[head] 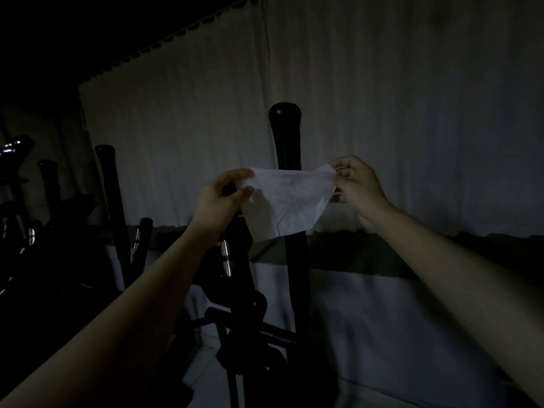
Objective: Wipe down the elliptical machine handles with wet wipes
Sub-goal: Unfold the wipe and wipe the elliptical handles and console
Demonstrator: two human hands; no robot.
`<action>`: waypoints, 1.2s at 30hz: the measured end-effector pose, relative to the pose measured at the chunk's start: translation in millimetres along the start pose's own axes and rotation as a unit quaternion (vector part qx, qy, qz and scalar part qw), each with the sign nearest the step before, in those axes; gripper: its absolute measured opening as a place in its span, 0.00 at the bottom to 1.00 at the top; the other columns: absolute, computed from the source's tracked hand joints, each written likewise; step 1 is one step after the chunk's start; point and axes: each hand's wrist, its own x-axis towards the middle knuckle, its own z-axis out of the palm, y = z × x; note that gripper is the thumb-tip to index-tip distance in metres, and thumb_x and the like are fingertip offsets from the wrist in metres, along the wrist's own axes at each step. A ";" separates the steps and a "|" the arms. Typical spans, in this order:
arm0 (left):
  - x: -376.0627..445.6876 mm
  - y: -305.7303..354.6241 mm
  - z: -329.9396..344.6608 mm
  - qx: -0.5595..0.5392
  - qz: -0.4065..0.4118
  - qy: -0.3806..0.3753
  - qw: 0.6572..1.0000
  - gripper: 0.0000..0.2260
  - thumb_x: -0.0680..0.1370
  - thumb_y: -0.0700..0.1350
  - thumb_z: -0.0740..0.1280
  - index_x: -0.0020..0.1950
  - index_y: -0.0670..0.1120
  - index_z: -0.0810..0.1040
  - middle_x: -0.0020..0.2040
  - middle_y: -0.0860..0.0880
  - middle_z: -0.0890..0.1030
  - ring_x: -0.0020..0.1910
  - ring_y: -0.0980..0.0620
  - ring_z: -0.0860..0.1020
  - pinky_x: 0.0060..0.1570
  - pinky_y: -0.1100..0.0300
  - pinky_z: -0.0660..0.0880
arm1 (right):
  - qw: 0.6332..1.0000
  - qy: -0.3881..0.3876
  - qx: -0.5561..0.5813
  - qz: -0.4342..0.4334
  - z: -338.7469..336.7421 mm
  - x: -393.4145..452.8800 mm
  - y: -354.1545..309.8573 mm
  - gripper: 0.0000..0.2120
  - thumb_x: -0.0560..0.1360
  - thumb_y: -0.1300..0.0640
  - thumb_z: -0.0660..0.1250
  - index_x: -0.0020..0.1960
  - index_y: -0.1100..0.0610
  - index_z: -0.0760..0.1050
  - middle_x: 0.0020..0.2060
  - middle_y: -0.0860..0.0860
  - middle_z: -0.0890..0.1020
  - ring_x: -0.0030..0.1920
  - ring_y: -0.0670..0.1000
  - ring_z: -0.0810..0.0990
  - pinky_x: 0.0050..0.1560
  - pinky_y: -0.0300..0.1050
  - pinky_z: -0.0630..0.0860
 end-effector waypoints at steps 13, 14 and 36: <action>68.0 26.2 4.9 -0.012 0.109 0.059 0.992 0.12 0.78 0.45 0.69 0.61 0.52 0.78 0.60 0.62 0.76 0.60 0.59 0.77 0.59 0.57 0.78 | 0.985 0.042 0.059 -0.156 11.6 53.4 -43.0 0.21 0.74 0.72 0.54 0.55 0.52 0.75 0.51 0.49 0.78 0.51 0.48 0.80 0.47 0.43 0.81; 69.1 28.2 6.8 -0.019 0.114 0.066 0.991 0.12 0.78 0.45 0.69 0.61 0.52 0.78 0.60 0.62 0.76 0.61 0.58 0.77 0.59 0.55 0.78 | 0.983 0.044 0.064 -0.166 11.5 54.4 -46.2 0.21 0.74 0.73 0.54 0.55 0.52 0.75 0.51 0.49 0.78 0.51 0.47 0.79 0.46 0.43 0.81; 89.2 45.2 52.5 0.180 0.063 0.185 0.964 0.11 0.76 0.47 0.70 0.58 0.54 0.79 0.65 0.51 0.74 0.60 0.55 0.74 0.54 0.65 0.73 | 0.995 -0.044 0.039 -0.082 20.0 97.1 -37.9 0.13 0.75 0.68 0.60 0.53 0.53 0.73 0.50 0.50 0.80 0.50 0.51 0.81 0.46 0.45 0.80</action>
